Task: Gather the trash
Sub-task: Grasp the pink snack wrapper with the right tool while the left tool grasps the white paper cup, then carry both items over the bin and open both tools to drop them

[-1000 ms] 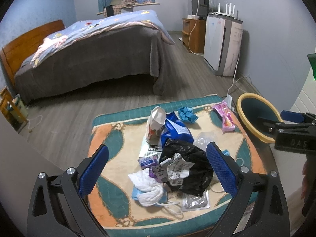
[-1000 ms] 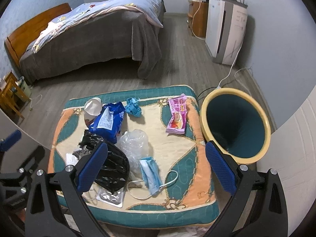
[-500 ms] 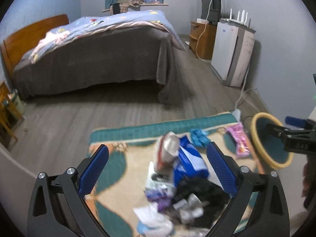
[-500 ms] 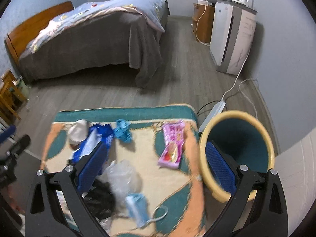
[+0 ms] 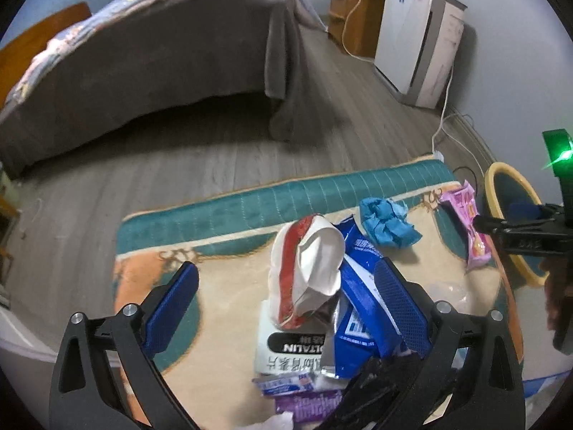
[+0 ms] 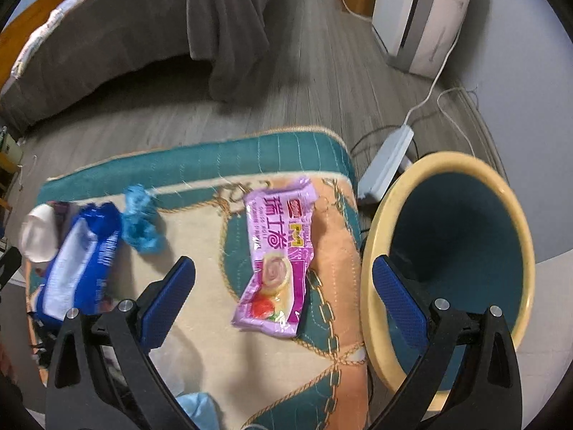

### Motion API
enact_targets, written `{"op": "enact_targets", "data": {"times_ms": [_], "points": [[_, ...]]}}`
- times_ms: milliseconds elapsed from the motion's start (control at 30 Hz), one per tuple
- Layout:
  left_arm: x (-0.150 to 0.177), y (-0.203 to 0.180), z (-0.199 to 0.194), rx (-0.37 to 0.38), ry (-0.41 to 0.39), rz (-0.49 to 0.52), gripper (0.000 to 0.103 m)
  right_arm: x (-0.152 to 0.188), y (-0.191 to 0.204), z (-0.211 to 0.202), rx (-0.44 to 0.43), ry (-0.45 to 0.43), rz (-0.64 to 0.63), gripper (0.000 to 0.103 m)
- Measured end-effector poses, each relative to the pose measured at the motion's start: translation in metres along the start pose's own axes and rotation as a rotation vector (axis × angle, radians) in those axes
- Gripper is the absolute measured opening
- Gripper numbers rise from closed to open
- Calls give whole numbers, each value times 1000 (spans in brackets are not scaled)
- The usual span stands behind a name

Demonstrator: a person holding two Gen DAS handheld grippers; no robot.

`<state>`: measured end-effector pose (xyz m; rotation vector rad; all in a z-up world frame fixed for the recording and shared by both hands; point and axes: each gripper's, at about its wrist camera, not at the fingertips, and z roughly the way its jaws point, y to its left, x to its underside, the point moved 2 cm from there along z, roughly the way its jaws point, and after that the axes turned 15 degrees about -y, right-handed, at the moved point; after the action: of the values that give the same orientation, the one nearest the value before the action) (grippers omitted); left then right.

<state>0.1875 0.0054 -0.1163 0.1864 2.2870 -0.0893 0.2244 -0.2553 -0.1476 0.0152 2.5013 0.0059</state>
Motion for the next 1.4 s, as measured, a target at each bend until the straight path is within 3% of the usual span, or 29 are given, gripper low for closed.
{"op": "enact_targets", "data": {"times_ms": [133, 167, 200, 333, 400, 467, 567, 867, 1067, 1233, 1400], "points": [[4, -5, 15, 22, 31, 37, 93, 9, 1, 16, -15, 50, 7, 91], [4, -4, 16, 31, 33, 41, 85, 11, 2, 18, -14, 57, 0, 87], [4, -5, 18, 52, 39, 41, 71, 12, 2, 21, -16, 66, -7, 85], [9, -13, 24, 106, 76, 44, 51, 24, 11, 30, -48, 118, -25, 59], [10, -18, 23, 114, 84, 75, 33, 26, 14, 30, -55, 124, -30, 46], [9, -20, 21, 116, 84, 85, 25, 25, 15, 27, -67, 119, -24, 34], [5, -19, 14, 100, 67, 109, 24, 21, 14, 19, -75, 111, -17, 26], [-34, -15, -27, 36, -69, 134, 24, -4, 3, -19, -100, 17, 14, 24], [-67, -50, -56, 105, -159, 116, 24, -17, -29, -52, -94, -21, 67, 24], [-73, -98, -59, 190, -191, 131, 24, -27, -83, -103, -16, -112, 75, 24], [-63, -152, -60, 281, -204, 210, 24, -18, -131, -117, 76, -113, 81, 24]]}}
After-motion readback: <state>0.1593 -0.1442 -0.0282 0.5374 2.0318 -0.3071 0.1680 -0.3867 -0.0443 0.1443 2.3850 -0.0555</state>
